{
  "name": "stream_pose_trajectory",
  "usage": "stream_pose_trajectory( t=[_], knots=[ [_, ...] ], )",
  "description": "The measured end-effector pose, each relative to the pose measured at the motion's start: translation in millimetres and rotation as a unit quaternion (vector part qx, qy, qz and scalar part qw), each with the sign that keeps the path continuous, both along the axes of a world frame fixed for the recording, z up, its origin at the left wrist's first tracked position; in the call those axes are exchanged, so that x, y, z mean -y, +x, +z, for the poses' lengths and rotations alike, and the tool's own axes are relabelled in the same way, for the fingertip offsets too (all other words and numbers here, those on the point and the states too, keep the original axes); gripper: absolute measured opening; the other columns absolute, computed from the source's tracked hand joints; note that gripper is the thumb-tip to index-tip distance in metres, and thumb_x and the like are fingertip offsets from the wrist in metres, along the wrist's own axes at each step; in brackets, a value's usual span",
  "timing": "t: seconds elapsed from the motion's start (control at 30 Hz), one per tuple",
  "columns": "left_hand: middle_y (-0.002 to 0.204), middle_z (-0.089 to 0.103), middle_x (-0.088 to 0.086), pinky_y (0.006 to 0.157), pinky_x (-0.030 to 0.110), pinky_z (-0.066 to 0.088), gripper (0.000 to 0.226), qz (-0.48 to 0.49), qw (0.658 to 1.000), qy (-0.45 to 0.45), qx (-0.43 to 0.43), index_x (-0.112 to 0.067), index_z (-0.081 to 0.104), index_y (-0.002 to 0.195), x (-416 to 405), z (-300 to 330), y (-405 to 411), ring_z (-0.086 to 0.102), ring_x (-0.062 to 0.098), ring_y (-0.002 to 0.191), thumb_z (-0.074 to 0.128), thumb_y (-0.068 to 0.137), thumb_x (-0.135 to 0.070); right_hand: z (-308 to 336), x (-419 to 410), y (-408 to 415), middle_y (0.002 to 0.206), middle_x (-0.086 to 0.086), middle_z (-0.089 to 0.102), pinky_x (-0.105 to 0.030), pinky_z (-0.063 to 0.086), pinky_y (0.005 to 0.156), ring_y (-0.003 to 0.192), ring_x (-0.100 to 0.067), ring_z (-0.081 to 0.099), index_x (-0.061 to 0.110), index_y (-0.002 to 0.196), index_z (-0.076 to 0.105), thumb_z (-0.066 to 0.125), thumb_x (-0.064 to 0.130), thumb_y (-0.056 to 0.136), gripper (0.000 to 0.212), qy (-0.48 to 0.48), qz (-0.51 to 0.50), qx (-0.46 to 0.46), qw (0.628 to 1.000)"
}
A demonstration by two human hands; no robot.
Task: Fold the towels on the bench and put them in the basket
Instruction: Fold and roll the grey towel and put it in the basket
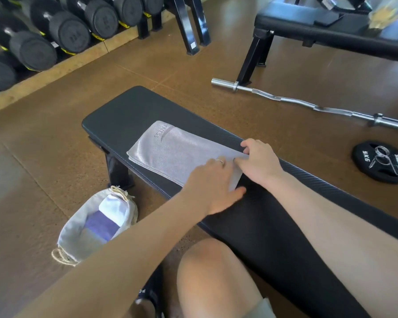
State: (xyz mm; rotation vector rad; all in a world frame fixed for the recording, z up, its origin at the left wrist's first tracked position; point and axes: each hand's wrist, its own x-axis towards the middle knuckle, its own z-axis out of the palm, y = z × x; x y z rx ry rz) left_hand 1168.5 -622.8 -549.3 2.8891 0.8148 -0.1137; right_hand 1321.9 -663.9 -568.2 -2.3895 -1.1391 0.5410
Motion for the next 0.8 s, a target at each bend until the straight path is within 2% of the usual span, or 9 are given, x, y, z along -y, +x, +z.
stream_pose_trajectory(
  t=[0.13,0.23,0.37,0.47,0.53,0.63,0.7,0.73,0.8],
  knots=[
    [0.116,0.050,0.004,0.059,0.033,0.033,0.054,-0.024,0.990,0.135,-0.042,-0.012,0.047,0.127,13,-15,1,0.049,0.021,0.101,0.045,0.098,-0.057,4,1,7,0.118,-0.001,0.059,-0.040,0.046,0.090,0.114,-0.026,0.051,0.019,0.127,0.055,0.060,0.029,0.090,0.039,-0.031,0.005,-0.028,0.999],
    [0.116,0.055,0.002,0.052,0.032,0.023,0.027,-0.054,0.978,0.187,-0.077,-0.016,0.059,0.110,21,-26,-11,0.051,0.018,0.090,0.050,0.098,-0.039,7,2,10,0.101,-0.007,0.066,-0.041,0.048,0.080,0.097,-0.028,0.060,0.012,0.108,0.061,0.060,0.023,0.090,0.021,-0.021,-0.006,-0.059,0.998],
    [0.099,0.058,0.000,0.053,0.032,0.021,0.012,-0.061,0.975,0.197,-0.078,-0.021,0.064,0.085,29,-28,-18,0.052,0.017,0.080,0.063,0.088,-0.032,10,0,13,0.091,-0.020,0.065,-0.042,0.050,0.074,0.085,-0.034,0.060,-0.005,0.101,0.067,0.060,0.014,0.084,0.027,-0.012,-0.018,-0.073,0.997],
    [0.103,0.051,0.005,0.054,0.032,0.026,0.013,-0.063,0.972,0.203,-0.105,-0.015,0.062,0.094,38,-26,-20,0.049,0.020,0.084,0.050,0.091,-0.015,12,1,15,0.086,-0.018,0.059,-0.033,0.038,0.068,0.077,-0.023,0.050,-0.008,0.102,0.066,0.062,0.013,0.084,0.027,-0.025,-0.025,-0.085,0.996],
    [0.105,0.050,0.007,0.052,0.031,0.028,0.031,-0.065,0.967,0.202,-0.140,-0.012,0.061,0.097,44,-21,-23,0.047,0.020,0.085,0.034,0.086,-0.004,15,1,15,0.081,-0.012,0.054,-0.033,0.036,0.067,0.075,-0.023,0.047,-0.005,0.086,0.062,0.060,0.009,0.083,0.015,-0.035,-0.023,-0.092,0.995],
    [0.110,0.050,0.009,0.047,0.029,0.021,0.037,-0.096,0.954,0.232,-0.164,-0.010,0.062,0.103,46,-8,-27,0.048,0.021,0.088,0.033,0.084,0.001,19,4,14,0.068,-0.012,0.061,-0.033,0.045,0.061,0.063,-0.027,0.053,0.008,0.070,0.054,0.055,0.007,0.081,0.011,-0.057,-0.012,-0.114,0.992],
    [0.119,0.044,0.014,0.046,0.031,0.017,0.030,-0.115,0.952,0.209,-0.191,-0.003,0.057,0.114,43,-9,-28,0.046,0.027,0.100,0.038,0.092,0.002,22,10,14,0.073,-0.015,0.068,-0.033,0.053,0.062,0.063,-0.026,0.060,0.008,0.078,0.056,0.055,0.007,0.085,0.007,-0.059,-0.016,-0.139,0.988],
    [0.121,0.042,0.015,0.046,0.031,0.021,0.027,-0.118,0.955,0.190,-0.194,-0.001,0.055,0.118,41,-8,-29,0.044,0.028,0.103,0.040,0.095,0.000,24,13,14,0.076,-0.015,0.069,-0.033,0.052,0.060,0.064,-0.025,0.061,0.010,0.085,0.055,0.055,0.007,0.085,0.003,-0.052,-0.019,-0.156,0.986],
    [0.123,0.040,0.012,0.052,0.033,0.034,0.028,-0.116,0.963,0.167,-0.177,-0.002,0.051,0.126,38,-6,-32,0.042,0.027,0.104,0.044,0.101,-0.013,27,22,16,0.079,-0.012,0.065,-0.030,0.046,0.055,0.063,-0.022,0.056,0.015,0.099,0.051,0.054,0.007,0.085,0.017,-0.036,-0.030,-0.211,0.976]
  ],
)
